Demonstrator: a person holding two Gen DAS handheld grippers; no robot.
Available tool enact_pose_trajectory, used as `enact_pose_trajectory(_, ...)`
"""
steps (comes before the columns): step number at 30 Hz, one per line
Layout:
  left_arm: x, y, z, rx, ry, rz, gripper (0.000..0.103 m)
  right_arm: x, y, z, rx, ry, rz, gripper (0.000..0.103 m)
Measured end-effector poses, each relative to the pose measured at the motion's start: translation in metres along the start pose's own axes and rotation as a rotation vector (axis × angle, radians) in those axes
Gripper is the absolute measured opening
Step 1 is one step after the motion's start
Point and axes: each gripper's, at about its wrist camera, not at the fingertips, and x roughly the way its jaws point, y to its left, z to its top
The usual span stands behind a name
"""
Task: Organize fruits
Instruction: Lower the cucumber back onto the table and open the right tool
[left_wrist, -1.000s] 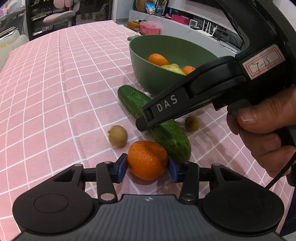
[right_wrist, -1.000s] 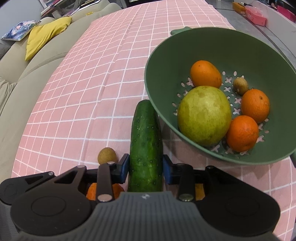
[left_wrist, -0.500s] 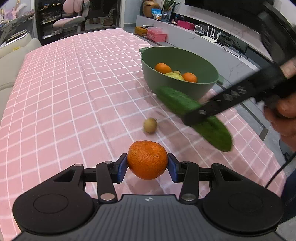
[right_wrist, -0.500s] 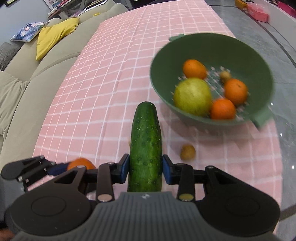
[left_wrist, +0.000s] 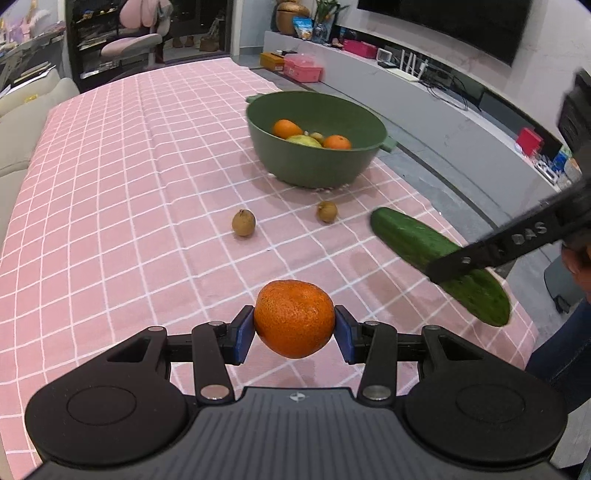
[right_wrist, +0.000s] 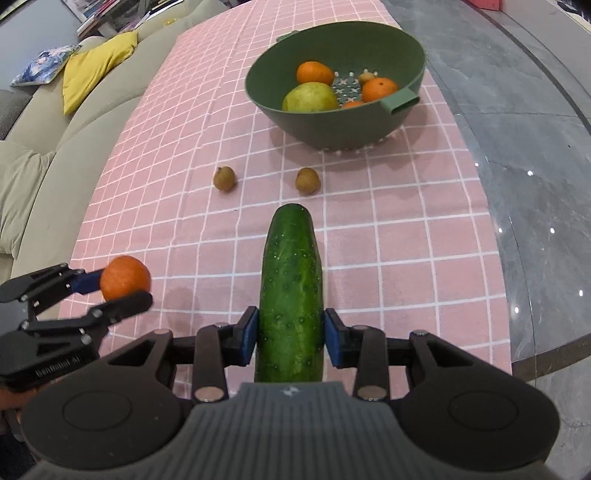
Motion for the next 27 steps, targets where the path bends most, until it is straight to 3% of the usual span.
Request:
enact_pose_trajectory(6, 0.007, 0.007, -0.006, -0.021, 0.034, 0.035, 0.051, 0.058, 0.029, 0.019, -0.161, -0.007, -0.032, 0.034)
enact_pose_trajectory(11, 0.007, 0.024, -0.011, -0.050, 0.038, 0.052, 0.051, 0.088, 0.033, 0.031, -0.188, 0.013, -0.029, 0.036)
enact_pose_trajectory(18, 0.016, 0.033, -0.005, -0.081, 0.029, 0.041, 0.051, 0.083, 0.014, 0.065, -0.044, -0.082, 0.003, 0.037)
enact_pose_trajectory(23, 0.021, 0.037, -0.004, -0.089, 0.029, 0.027, 0.051, 0.084, -0.001, 0.093, 0.060, -0.128, -0.049, 0.038)
enact_pose_trajectory(27, 0.025, 0.040, -0.005, -0.093, 0.036, 0.022, 0.051, 0.100, -0.004, 0.108, 0.073, -0.097, -0.069, 0.021)
